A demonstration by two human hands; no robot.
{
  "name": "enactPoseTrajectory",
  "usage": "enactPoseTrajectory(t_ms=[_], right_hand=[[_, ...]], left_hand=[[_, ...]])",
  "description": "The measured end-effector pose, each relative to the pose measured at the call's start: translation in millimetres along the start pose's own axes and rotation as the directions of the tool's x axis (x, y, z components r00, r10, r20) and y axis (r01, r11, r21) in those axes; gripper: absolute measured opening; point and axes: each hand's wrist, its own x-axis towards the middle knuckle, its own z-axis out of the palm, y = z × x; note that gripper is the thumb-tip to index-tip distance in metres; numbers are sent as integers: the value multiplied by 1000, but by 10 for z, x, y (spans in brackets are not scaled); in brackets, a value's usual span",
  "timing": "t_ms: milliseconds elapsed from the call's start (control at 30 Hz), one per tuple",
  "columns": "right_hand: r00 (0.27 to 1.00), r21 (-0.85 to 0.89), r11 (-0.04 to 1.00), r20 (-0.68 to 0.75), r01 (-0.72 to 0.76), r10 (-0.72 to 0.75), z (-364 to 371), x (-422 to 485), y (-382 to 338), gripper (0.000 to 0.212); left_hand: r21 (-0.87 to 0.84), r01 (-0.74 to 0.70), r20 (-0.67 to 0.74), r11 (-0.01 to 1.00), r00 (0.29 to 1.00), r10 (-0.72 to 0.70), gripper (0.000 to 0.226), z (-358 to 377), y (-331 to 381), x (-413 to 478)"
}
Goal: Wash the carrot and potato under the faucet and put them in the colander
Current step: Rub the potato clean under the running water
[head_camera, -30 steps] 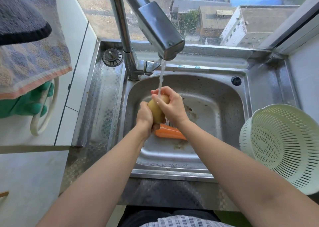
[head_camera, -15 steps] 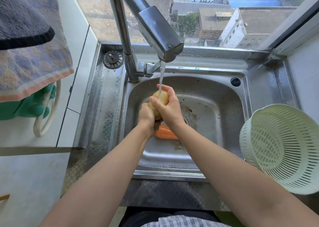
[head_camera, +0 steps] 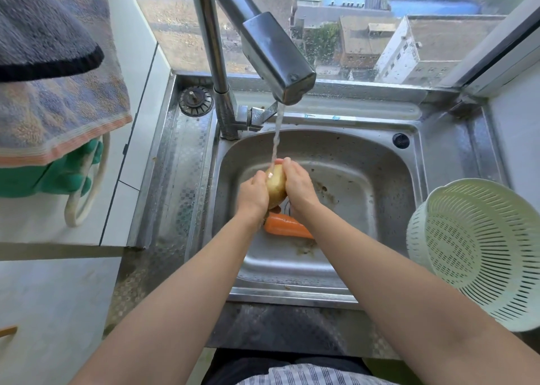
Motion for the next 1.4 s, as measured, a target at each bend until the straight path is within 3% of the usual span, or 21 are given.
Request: enactPoseTrajectory(t_ms=[100,167,233,333,400,467,533,600,700,767,833,933,1033,1067,1133,1200,1267,1333,1400], right_hand=[[984,21,1000,178,-10,6,-144,-18,124,27],[993,-26,1000,119,16,-13,-156,26,143,20],[997,-159,984,-4,81,-83,-118,70,98,13],[980,-243,960,-102,143,-172,16,100,61,23],[977,-214,971,-158,105,-140,135,85,9,34],[986,-145,987,-140,67,-88,197,101,-43,39],[998,-148,987,-13,61,-64,200,92,-58,36],[983,-200,970,152,137,-107,180,43,-51,31],[885,-407,807,369,429,-284,201,45,-47,30],[818,-532,632,466,563,-336,255,64,-56,25],[784,-526,587,477,616,-396,276,61,-67,26],[880,-381,795,256,472,-400,228,31,-76,34],[994,-85,990,37,109,-106,102,39,-28,40],[999,39,999,36,-25,23,46,43,-7,40],[972,218,949,102,-228,210,-56,28,40,37],[962,170,949,107,-266,251,-112,26,114,38],[977,-28,980,69,-198,200,-91,15,168,46],[991,-158,981,55,-114,124,23,-13,167,46],[995,-181,981,51,-70,81,154,-55,101,45]], left_hand=[[63,108,-28,992,994,-106,37,8,-14,76],[331,4,-36,944,999,9,45,28,-60,77],[566,-112,-66,817,981,180,53,26,-88,44],[618,-221,-57,755,944,324,63,-13,-110,57],[441,-330,28,835,935,355,61,-18,-152,55],[209,-315,54,926,949,310,57,-4,-154,62],[122,-205,-29,971,977,210,45,-28,-143,128],[-58,6,-100,998,995,-12,45,-84,-132,195],[-285,209,-20,935,974,-224,41,-156,-178,194],[-397,246,81,884,969,-233,42,-169,-229,185],[-515,273,171,813,962,-215,47,-169,-250,202],[-520,225,228,824,966,-120,46,-130,-221,237],[-353,166,157,921,981,-116,35,-5,-111,203],[-291,160,117,943,984,-131,35,47,-65,179],[-206,155,12,966,988,-156,56,137,-82,207],[-140,79,-59,987,994,-88,51,173,-119,257],[-133,-24,-26,991,999,20,38,154,-80,246],[-191,-40,35,981,998,47,39,92,-40,235],[-241,-62,-12,969,998,61,48,26,-31,224]])
